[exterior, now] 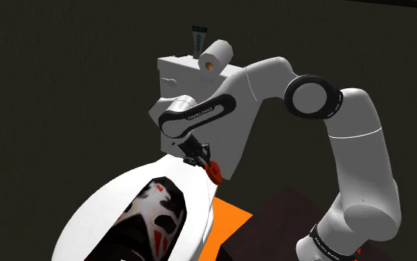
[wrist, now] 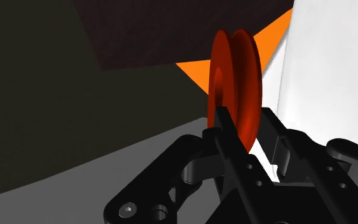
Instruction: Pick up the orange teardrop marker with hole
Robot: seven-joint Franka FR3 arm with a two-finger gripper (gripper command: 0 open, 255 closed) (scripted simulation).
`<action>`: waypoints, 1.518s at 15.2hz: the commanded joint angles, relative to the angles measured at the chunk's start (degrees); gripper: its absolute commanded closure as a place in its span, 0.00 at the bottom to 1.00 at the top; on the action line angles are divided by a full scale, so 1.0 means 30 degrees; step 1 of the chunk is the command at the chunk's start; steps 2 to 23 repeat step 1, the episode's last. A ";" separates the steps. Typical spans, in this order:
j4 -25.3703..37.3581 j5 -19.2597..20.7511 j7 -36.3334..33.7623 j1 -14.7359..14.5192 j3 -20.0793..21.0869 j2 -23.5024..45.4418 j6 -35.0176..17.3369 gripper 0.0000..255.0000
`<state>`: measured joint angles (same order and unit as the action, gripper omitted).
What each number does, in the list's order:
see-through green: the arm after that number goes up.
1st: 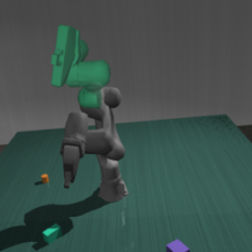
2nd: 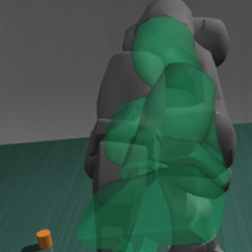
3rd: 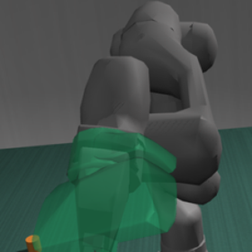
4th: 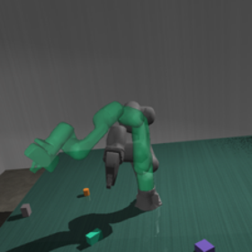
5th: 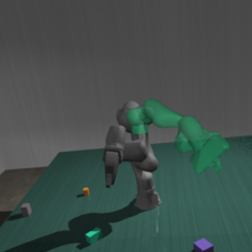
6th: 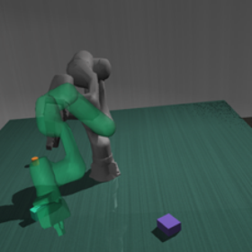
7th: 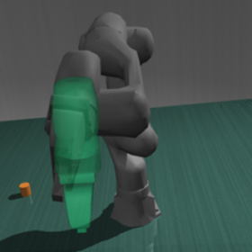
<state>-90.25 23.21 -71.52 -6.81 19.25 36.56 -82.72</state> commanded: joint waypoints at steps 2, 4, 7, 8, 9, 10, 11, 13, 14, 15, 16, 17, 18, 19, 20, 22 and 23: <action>0.0047 -0.0015 0.0038 0.0002 0.0007 -0.0063 0.0110 1.00; 0.0047 -0.0015 0.0038 0.0002 0.0007 -0.0063 0.0110 1.00; 0.0047 -0.0015 0.0038 0.0002 0.0007 -0.0063 0.0110 1.00; 0.0047 -0.0015 0.0038 0.0002 0.0007 -0.0063 0.0110 1.00; 0.0047 -0.0015 0.0038 0.0002 0.0007 -0.0063 0.0110 1.00; 0.0047 -0.0015 0.0038 0.0002 0.0007 -0.0063 0.0110 1.00; 0.0047 -0.0015 0.0038 0.0002 0.0007 -0.0063 0.0110 1.00; 0.0047 -0.0015 0.0038 0.0002 0.0007 -0.0063 0.0110 1.00; 0.0047 -0.0015 0.0038 0.0002 0.0007 -0.0063 0.0110 1.00; 0.0047 -0.0015 0.0038 0.0002 0.0007 -0.0063 0.0110 1.00; 0.0047 -0.0015 0.0038 0.0002 0.0007 -0.0063 0.0110 1.00; 0.0047 -0.0015 0.0038 0.0002 0.0007 -0.0063 0.0110 1.00; 0.0047 -0.0015 0.0038 0.0002 0.0007 -0.0063 0.0110 1.00; 0.0047 -0.0015 0.0038 0.0002 0.0007 -0.0063 0.0110 1.00; 0.0047 -0.0015 0.0038 0.0002 0.0007 -0.0063 0.0110 1.00; 0.0047 -0.0015 0.0038 0.0002 0.0007 -0.0063 0.0110 1.00; 0.0047 -0.0015 0.0038 0.0002 0.0007 -0.0063 0.0110 1.00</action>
